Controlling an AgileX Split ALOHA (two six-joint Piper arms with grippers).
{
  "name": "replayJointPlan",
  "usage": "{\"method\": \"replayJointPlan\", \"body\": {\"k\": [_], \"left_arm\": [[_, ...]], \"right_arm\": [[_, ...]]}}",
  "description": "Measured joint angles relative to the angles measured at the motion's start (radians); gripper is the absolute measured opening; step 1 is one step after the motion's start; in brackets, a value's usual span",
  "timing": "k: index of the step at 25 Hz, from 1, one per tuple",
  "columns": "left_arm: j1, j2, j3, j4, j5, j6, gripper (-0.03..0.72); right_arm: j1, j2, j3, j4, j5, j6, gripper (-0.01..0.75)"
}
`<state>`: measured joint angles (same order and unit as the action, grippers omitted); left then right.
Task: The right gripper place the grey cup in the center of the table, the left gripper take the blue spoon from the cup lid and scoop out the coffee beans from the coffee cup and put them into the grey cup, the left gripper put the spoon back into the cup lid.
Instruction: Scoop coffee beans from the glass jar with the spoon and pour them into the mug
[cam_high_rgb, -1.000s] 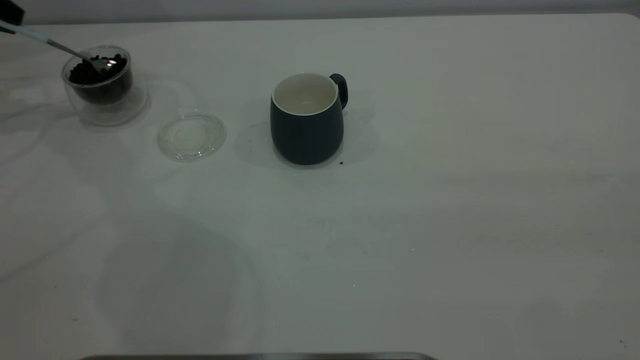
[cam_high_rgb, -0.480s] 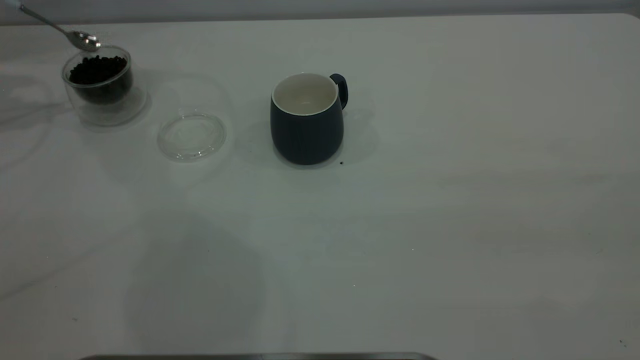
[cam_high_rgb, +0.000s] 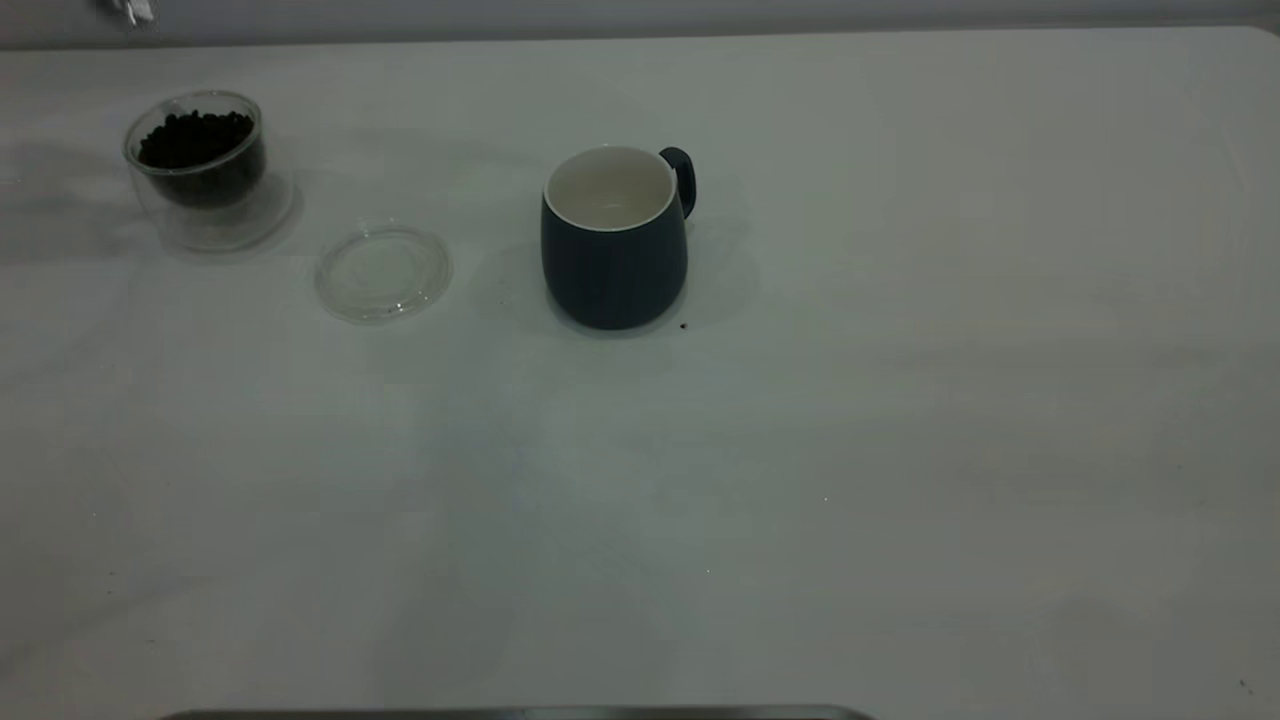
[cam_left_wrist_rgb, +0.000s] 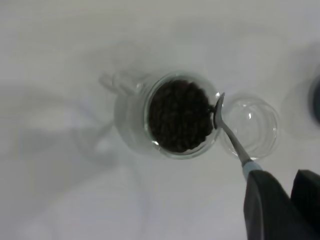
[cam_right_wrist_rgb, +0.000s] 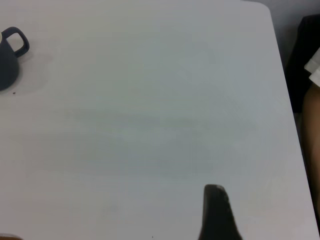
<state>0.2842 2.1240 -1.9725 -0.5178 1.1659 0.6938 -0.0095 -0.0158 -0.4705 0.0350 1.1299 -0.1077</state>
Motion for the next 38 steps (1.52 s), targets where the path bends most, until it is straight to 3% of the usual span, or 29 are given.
{"method": "replayJointPlan", "body": {"k": [3,6,11,14,16,19,24,26,38], "left_arm": [[-0.085,-0.136,0.038,0.065,-0.008,-0.024,0.129],[-0.126,-0.254,0.191,0.070,-0.129,-0.022,0.129],[-0.131,-0.446,0.608,0.085,-0.503,0.109,0.129],[-0.109,-0.499,0.802,0.052,-0.644,0.143,0.129],[-0.060,-0.486,0.838,-0.015,-0.682,0.154,0.129],[0.026,-0.413,0.808,-0.189,-0.619,0.259,0.129],[0.166,-0.251,0.725,-0.582,-0.343,0.520,0.129],[0.213,-0.187,0.708,-0.656,-0.287,0.555,0.129],[0.334,0.007,0.640,-0.678,-0.118,0.561,0.129]], "right_arm": [[0.000,0.000,0.000,0.000,0.000,0.000,0.462],[0.000,0.000,0.000,0.000,0.000,0.000,0.462],[0.000,0.000,0.000,0.000,0.000,0.000,0.462],[0.000,0.000,0.000,0.000,0.000,0.000,0.462],[0.000,0.000,0.000,0.000,0.000,0.000,0.462],[0.000,0.000,0.000,0.000,0.000,0.000,0.462],[0.000,0.000,0.000,0.000,0.000,0.000,0.462],[0.000,0.000,0.000,0.000,0.000,0.000,0.462],[0.000,0.000,0.000,0.000,0.000,0.000,0.462]]}}
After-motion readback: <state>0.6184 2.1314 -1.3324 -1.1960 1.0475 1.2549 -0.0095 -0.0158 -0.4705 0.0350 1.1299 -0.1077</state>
